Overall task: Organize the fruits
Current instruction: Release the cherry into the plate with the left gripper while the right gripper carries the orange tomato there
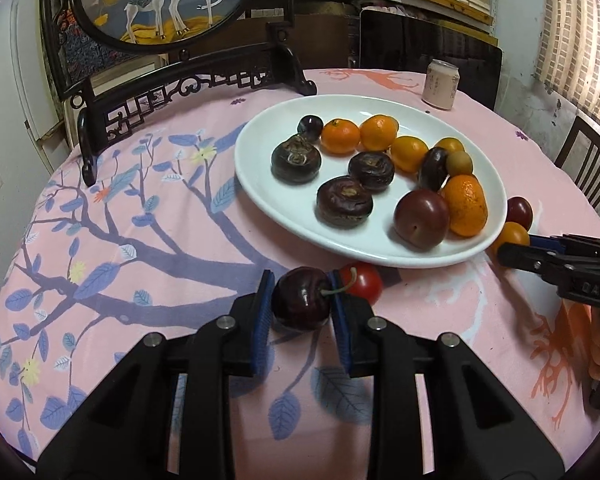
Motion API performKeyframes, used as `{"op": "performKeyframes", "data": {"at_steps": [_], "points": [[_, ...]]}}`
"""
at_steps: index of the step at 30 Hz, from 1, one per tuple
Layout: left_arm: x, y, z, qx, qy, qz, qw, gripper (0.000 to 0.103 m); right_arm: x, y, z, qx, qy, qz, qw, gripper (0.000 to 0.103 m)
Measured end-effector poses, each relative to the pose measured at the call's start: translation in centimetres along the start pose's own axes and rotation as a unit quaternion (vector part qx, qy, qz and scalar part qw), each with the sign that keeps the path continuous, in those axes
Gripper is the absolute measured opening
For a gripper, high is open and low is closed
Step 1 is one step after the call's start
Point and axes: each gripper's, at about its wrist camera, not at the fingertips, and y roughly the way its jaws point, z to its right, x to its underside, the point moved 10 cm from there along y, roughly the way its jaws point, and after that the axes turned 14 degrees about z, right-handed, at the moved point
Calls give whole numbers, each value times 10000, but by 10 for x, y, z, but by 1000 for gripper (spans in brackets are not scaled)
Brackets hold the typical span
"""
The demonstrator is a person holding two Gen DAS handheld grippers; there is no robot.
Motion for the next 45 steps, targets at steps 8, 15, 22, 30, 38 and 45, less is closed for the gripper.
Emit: {"op": "performKeyframes", "data": {"at_steps": [8, 15, 22, 30, 38, 45], "points": [[-20, -21, 1, 101, -142, 368, 9992, 28, -23, -31, -8, -258, 77, 489, 9984, 35], [-66, 10, 3, 119, -366, 392, 9985, 28, -78, -15, -17, -365, 350, 864, 9950, 35], [-65, 48, -1, -49, -605, 325, 9976, 63, -98, 31, -53, -779, 348, 759, 9935, 41], [-53, 36, -9, -164, -445, 333, 9983, 73, -97, 1, -23, -592, 485, 1024, 9918, 49], [-30, -6, 0, -375, 220, 537, 9976, 86, -58, -34, 7, -331, 662, 1030, 9919, 62], [-10, -8, 15, -294, 543, 368, 9974, 88, -50, -37, 25, -97, 869, 960, 9915, 67]]}}
